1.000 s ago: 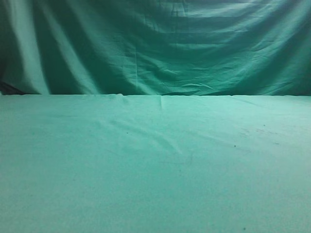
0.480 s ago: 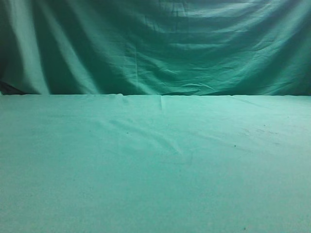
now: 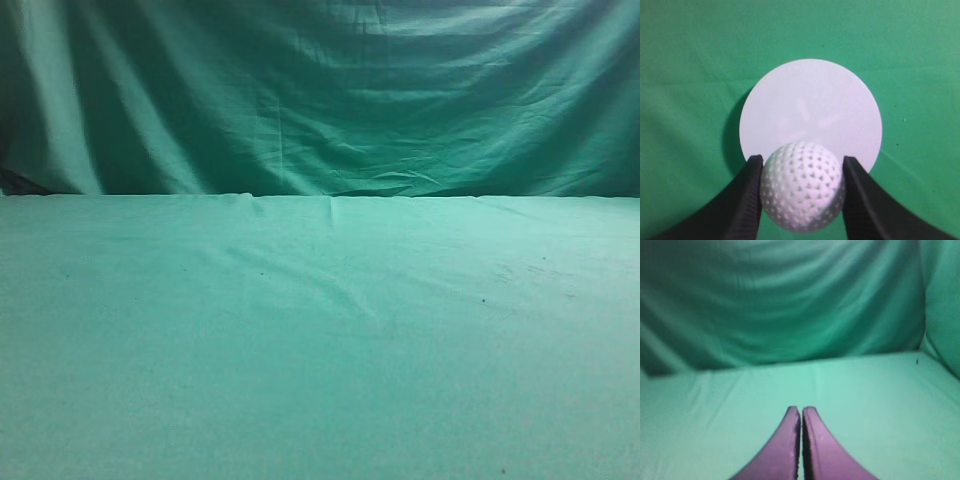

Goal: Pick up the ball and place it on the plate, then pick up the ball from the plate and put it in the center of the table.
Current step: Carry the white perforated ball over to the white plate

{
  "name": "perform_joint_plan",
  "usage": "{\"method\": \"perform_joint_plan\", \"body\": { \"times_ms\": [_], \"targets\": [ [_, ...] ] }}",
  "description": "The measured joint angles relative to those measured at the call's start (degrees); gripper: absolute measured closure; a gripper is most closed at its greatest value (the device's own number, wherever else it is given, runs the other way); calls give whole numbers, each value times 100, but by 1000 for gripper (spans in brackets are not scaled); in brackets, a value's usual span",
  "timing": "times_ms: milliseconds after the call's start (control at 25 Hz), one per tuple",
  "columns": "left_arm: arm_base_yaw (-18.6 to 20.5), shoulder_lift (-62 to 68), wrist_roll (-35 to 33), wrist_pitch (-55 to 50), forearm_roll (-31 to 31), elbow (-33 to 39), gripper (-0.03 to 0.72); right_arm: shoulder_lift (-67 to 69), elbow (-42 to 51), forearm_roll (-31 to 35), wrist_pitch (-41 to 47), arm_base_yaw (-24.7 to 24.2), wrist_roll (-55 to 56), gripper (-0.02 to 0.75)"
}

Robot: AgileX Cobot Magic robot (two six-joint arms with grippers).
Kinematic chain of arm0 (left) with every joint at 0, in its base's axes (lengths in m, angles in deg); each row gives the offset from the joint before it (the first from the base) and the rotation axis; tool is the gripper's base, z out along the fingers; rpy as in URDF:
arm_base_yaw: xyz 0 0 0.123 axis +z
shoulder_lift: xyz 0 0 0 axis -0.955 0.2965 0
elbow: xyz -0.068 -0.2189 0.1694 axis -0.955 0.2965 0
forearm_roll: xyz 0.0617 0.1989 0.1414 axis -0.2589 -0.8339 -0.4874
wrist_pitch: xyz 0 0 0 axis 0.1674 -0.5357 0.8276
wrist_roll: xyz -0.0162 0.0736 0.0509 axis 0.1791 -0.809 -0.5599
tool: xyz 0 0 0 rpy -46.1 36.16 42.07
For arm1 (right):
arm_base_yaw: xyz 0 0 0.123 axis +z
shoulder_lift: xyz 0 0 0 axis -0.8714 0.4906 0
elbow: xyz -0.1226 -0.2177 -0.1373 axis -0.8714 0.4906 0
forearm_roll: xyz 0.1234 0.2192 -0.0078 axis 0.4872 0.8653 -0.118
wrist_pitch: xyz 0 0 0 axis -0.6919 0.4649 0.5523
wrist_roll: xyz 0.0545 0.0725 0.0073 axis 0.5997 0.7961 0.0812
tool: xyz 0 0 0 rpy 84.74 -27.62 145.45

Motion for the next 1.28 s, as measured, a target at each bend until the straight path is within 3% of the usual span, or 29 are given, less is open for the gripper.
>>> {"method": "perform_joint_plan", "body": {
  "times_ms": [120,360,640,1000,1280],
  "targets": [
    [0,138,-11,50,-39,0,368,819,-597,109,762,0,-95,738],
    [0,357,-11,338,-155,0,368,1589,-875,591,1238,0,-394,738],
    [0,576,-11,570,-202,0,368,2648,-1709,352,2505,0,-1453,738],
    [0,632,-11,707,-456,0,368,3476,-2018,230,2567,603,-1491,738],
    [0,678,-11,720,-602,0,368,3573,-2018,230,2471,651,-1502,738]
  ]
}}
